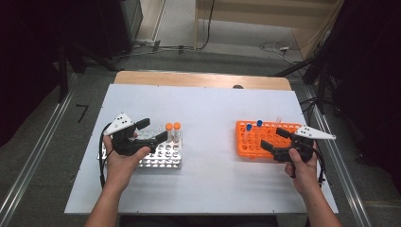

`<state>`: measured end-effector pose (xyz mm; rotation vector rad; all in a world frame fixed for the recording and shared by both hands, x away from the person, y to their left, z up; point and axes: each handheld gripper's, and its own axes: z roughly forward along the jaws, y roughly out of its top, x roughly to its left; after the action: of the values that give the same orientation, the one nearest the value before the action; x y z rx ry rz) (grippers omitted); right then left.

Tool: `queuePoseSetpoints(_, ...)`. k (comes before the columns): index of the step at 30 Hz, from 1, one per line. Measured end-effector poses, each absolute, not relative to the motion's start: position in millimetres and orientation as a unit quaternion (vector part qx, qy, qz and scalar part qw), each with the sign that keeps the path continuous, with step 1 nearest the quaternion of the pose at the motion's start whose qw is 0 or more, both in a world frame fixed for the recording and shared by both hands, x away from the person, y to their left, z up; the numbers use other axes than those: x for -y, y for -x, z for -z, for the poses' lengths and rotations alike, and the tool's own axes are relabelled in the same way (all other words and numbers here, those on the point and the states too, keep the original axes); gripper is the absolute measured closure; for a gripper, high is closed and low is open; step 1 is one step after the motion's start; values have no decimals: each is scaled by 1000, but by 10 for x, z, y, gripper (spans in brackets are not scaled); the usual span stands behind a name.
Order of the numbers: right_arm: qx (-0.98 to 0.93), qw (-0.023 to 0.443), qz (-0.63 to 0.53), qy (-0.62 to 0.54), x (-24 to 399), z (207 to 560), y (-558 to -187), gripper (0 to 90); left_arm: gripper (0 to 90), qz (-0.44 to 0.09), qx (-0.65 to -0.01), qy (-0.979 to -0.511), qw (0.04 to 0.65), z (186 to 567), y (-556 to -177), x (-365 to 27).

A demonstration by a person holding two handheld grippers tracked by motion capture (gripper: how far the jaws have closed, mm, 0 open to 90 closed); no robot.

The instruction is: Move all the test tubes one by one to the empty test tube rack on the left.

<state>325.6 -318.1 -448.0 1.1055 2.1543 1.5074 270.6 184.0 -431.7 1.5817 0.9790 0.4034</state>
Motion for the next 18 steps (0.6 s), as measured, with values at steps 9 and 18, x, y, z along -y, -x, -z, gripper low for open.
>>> queuePoseSetpoints(9, -737, 154, -504, -423, 3272, 4553, -3438, 37, 8, -163, -408, -680, 587, 4315, -2624, -1827)
queuePoseSetpoints(18, -722, 180, -468, -478, 3331, 4619, -3579, 159, 0, -162, -401, -687, 584, 4314, -2589, -1763)
